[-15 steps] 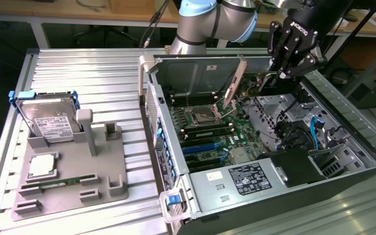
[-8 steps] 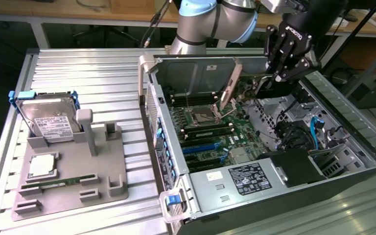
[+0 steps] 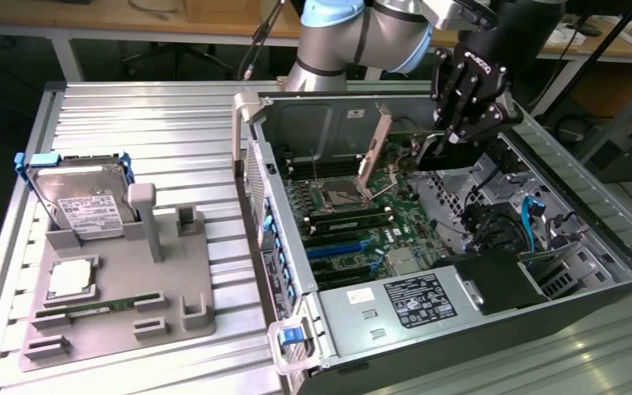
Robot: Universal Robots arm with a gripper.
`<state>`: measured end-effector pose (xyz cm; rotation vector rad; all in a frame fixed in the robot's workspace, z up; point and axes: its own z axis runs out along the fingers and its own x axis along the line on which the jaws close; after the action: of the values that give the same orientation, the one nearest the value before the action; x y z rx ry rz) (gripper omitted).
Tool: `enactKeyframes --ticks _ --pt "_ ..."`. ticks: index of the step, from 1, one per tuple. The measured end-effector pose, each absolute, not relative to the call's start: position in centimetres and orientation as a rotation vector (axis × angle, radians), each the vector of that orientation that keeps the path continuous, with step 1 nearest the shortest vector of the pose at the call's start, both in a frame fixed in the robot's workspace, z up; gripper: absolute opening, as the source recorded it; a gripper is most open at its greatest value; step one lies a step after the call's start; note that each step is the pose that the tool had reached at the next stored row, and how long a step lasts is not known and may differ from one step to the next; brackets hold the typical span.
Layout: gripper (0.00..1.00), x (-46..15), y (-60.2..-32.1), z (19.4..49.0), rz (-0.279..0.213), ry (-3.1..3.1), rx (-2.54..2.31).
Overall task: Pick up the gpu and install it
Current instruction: 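Insert the gpu into the slot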
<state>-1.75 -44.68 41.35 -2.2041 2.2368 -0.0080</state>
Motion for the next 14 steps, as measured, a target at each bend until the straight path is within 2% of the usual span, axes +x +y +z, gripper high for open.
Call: enactKeyframes --ticks 14 --pt "0.27 -2.9 -44.7 40.2 -0.011 2.240 -2.202"
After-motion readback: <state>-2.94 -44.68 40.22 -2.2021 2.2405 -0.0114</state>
